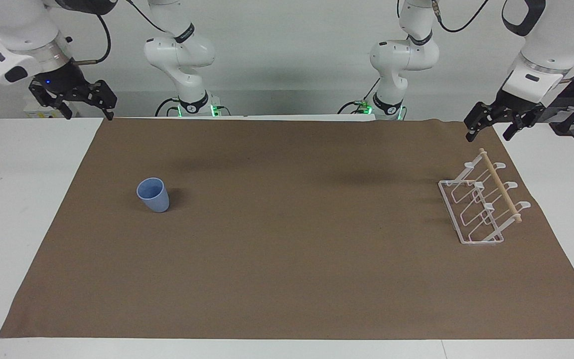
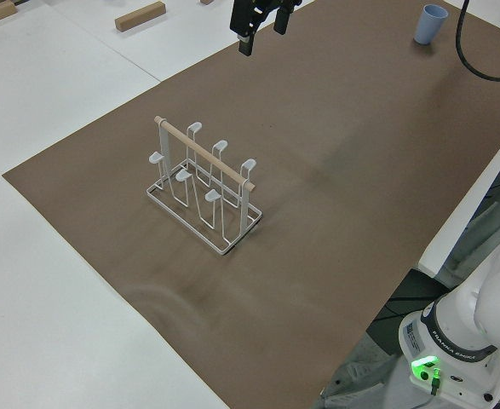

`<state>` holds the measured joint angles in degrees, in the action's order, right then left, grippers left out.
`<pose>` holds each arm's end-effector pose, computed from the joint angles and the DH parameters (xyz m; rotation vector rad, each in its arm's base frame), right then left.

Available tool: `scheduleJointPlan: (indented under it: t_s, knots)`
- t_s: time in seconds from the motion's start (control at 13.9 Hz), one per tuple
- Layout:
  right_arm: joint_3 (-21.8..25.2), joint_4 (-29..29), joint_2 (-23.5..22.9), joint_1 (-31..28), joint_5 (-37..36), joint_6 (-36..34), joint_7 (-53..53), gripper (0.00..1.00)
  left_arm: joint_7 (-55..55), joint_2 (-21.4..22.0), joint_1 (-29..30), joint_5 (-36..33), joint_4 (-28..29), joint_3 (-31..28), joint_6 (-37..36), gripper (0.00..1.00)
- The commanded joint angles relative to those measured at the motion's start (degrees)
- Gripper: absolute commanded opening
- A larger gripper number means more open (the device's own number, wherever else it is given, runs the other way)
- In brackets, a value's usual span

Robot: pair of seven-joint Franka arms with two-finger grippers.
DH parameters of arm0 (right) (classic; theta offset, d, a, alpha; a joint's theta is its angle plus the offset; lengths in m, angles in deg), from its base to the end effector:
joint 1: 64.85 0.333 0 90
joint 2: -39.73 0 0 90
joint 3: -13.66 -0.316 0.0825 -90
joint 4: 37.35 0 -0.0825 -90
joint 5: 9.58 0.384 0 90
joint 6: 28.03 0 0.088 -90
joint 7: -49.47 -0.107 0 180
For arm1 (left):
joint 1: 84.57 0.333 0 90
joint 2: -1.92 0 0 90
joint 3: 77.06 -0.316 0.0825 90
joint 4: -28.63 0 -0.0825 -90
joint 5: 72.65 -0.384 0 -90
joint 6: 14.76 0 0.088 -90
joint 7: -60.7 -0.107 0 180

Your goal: Hang cup on cup holder

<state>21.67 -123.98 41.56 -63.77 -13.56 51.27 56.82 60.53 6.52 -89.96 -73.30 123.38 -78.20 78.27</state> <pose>0.5197 -0.0731 0.6536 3.0856 -0.0031 -0.1599 0.5330 -0.0380 0.6336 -3.1303 0.1213 -0.0792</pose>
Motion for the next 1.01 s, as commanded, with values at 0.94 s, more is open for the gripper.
scheduleJointPlan:
  t_s: [0.94]
  knots:
    - [0.0, -18.8, 0.7, -1.2, 1.0, 19.3, 1.0, 1.0, -0.4, -0.6, 0.6, -0.2, -1.4, 0.3, -0.5, 1.0]
